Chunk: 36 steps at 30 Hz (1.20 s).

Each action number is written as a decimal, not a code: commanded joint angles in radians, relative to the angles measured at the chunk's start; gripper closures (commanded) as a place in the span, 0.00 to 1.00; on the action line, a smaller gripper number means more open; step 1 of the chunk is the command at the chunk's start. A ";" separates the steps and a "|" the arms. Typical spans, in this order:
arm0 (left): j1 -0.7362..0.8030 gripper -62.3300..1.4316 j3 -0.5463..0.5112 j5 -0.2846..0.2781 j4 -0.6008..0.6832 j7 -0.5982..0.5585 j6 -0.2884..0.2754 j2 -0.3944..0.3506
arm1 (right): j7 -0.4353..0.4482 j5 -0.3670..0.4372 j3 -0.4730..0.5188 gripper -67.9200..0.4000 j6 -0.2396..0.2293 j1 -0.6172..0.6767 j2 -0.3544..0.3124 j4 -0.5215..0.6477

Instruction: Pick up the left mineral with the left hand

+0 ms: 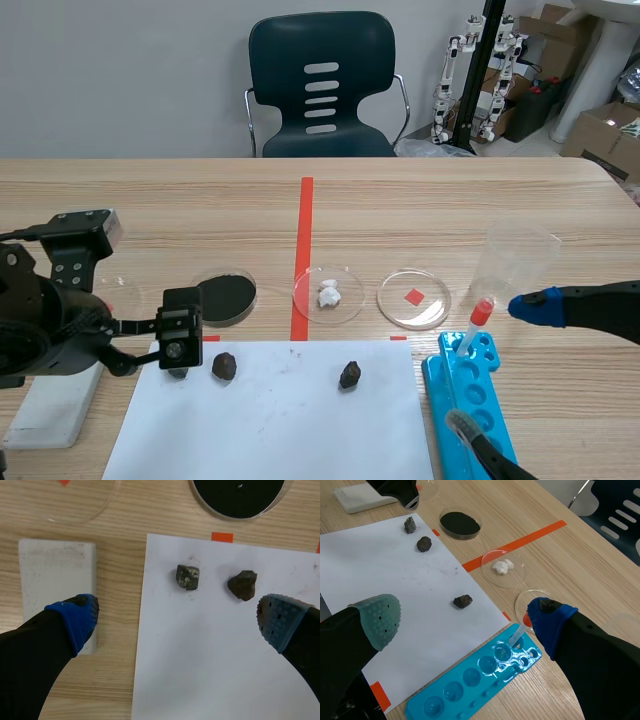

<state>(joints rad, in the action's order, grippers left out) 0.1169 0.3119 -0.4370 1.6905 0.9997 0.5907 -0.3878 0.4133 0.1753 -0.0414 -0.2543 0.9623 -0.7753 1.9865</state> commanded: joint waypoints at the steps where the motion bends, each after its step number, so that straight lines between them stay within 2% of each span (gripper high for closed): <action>1: -0.019 0.00 0.006 0.004 0.008 -0.004 -0.001 0.006 | 0.011 0.011 0.001 0.22 0.000 -0.001 0.000 0.005; 17: -0.189 0.00 0.119 0.003 -0.147 0.034 -0.001 0.008 | 0.011 0.011 0.001 0.22 0.000 -0.001 0.000 0.005; 36: -0.278 0.00 0.295 0.003 -0.203 0.047 0.077 0.004 | 0.011 0.011 0.001 0.22 0.000 -0.001 0.000 0.005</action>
<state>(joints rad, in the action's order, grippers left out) -0.1493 0.6083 -0.4377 1.4899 1.0447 0.6621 -0.3828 0.4133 0.1753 -0.0414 -0.2543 0.9623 -0.7753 1.9865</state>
